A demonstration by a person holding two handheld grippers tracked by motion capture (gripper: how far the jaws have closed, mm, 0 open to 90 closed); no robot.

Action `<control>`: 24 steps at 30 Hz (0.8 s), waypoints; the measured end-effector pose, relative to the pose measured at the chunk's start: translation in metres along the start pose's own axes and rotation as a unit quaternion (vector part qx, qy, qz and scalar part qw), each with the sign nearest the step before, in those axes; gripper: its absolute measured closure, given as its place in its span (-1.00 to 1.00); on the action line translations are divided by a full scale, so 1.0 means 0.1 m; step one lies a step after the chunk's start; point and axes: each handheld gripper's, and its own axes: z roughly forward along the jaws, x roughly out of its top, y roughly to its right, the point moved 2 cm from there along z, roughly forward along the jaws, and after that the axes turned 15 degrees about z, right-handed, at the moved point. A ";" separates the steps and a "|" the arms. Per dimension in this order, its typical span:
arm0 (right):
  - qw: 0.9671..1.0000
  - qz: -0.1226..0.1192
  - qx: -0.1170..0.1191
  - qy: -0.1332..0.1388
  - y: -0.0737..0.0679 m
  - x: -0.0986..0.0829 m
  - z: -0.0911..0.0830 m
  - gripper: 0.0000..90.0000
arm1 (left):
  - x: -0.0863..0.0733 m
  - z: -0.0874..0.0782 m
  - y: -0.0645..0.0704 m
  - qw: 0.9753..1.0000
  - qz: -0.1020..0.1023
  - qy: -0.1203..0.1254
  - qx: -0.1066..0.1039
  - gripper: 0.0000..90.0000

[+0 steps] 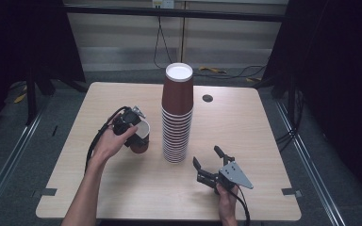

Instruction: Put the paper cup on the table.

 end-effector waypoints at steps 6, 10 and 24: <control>1.000 0.000 0.000 0.000 0.00 0.00 0.00 -0.71 | -0.06 0.02 0.01 1.000 0.001 0.024 -0.001 -0.87; 1.000 0.000 0.001 0.000 0.00 0.00 0.00 -0.71 | -0.12 0.04 0.03 0.998 -0.004 0.056 0.012 -0.87; 1.000 0.001 -0.001 -0.001 0.00 0.00 0.00 -0.71 | -0.31 0.09 0.09 0.992 -0.015 0.126 0.030 -0.74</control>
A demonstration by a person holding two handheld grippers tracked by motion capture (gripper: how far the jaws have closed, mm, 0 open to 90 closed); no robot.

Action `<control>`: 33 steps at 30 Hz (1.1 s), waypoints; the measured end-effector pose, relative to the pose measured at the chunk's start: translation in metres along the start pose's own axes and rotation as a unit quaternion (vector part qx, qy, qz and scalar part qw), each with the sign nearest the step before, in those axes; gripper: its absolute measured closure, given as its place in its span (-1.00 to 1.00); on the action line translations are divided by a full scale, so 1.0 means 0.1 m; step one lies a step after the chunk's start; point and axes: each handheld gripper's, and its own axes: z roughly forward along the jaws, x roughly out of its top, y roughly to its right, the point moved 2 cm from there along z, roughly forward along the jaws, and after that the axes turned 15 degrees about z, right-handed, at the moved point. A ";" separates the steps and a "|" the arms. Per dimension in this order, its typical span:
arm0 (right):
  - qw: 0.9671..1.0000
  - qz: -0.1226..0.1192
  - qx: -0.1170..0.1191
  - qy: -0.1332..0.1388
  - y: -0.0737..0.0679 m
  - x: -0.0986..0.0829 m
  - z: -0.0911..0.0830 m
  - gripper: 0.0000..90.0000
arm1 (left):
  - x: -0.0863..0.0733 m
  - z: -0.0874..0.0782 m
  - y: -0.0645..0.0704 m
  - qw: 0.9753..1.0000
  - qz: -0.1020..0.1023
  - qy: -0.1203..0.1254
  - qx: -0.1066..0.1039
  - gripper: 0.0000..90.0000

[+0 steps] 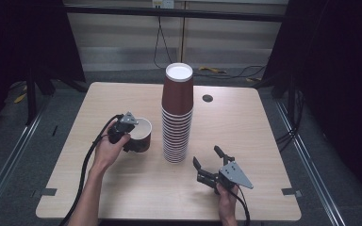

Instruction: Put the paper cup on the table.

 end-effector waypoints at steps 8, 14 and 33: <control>1.000 0.000 0.000 0.000 0.00 0.00 0.00 -0.70 | -0.09 -0.03 0.03 1.000 -0.011 0.015 0.000 -0.72; 1.000 0.000 0.000 0.000 0.00 0.00 0.00 -0.70 | -0.21 0.02 0.05 1.000 -0.025 0.014 -0.010 -0.66; 1.000 -0.001 0.000 0.001 0.00 0.00 0.00 -0.70 | -0.51 -0.12 0.20 0.993 -0.091 0.078 0.018 -0.65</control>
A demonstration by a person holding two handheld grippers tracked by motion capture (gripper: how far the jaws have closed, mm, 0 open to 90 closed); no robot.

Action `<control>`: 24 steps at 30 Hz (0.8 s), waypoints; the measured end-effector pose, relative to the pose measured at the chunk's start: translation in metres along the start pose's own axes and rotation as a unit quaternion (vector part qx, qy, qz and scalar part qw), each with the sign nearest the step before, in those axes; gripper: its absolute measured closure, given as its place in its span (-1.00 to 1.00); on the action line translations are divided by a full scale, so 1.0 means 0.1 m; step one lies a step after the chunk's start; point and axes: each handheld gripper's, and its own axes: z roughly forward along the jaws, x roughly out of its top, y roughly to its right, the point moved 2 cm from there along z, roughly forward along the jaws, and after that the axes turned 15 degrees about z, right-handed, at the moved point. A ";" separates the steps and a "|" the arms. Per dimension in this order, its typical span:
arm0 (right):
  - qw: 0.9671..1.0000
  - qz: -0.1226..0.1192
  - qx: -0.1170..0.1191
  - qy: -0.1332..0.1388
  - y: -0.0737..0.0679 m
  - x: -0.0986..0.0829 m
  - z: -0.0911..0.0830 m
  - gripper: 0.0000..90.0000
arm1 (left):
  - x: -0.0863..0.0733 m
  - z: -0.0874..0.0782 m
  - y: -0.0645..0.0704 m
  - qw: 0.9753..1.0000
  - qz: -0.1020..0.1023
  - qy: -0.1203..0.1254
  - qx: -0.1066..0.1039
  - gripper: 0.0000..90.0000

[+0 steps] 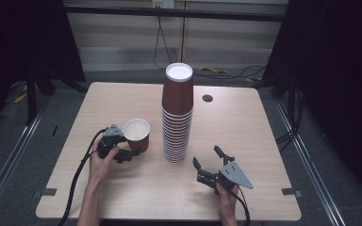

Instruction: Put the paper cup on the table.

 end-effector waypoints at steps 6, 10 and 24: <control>1.000 0.000 0.000 0.000 0.00 0.00 0.00 -0.70 | -0.01 -0.13 0.06 0.999 0.002 0.021 0.030 -0.65; 1.000 0.000 0.000 0.000 0.00 0.00 0.00 -0.70 | -0.03 -0.22 0.13 0.998 -0.002 0.049 0.035 -0.65; 1.000 -0.001 0.000 0.001 0.00 0.00 0.00 -0.70 | -0.03 -0.42 0.46 0.990 0.041 0.105 0.090 -0.65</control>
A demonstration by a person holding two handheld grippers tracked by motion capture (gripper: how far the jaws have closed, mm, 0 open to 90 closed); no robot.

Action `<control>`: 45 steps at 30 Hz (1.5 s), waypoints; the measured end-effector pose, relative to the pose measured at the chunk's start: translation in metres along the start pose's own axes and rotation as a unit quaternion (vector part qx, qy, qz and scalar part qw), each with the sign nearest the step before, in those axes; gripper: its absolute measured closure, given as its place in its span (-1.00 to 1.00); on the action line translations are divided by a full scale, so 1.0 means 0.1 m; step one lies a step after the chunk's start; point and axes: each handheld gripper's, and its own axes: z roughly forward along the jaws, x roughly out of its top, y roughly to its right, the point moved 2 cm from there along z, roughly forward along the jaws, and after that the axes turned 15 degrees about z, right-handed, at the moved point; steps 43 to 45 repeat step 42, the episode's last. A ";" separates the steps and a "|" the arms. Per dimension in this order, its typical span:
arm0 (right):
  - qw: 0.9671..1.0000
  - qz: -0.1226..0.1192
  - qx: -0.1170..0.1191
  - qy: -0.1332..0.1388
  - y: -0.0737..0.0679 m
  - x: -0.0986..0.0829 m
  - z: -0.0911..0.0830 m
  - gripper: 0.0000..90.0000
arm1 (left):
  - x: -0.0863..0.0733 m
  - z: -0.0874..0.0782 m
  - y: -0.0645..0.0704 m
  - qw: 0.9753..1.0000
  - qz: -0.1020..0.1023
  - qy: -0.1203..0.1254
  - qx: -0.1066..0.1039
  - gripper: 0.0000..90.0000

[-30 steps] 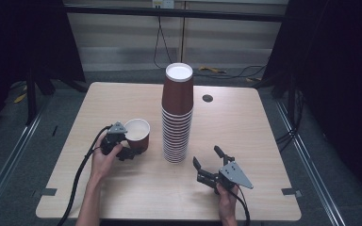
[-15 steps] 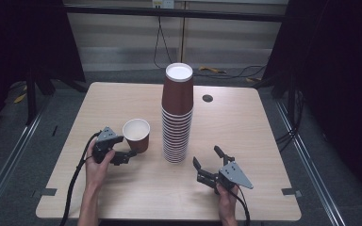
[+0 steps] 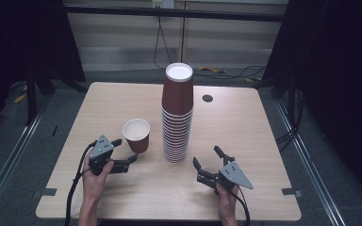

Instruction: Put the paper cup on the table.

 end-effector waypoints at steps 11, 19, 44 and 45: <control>1.000 0.000 -0.001 0.000 0.00 0.00 0.00 -0.71 | -0.05 -0.06 0.33 0.997 -0.025 0.072 0.004 -0.66; 1.000 0.001 -0.001 0.000 0.00 0.00 0.00 -0.70 | -0.10 -0.04 0.54 0.998 0.001 0.056 0.007 -0.65; 1.000 0.005 -0.018 -0.009 0.01 0.01 0.02 -0.70 | -0.16 -0.11 0.68 0.993 -0.007 0.117 0.033 -0.66; 1.000 0.005 -0.018 -0.009 0.01 0.01 0.02 -0.70 | -0.16 -0.11 0.68 0.993 -0.007 0.117 0.033 -0.66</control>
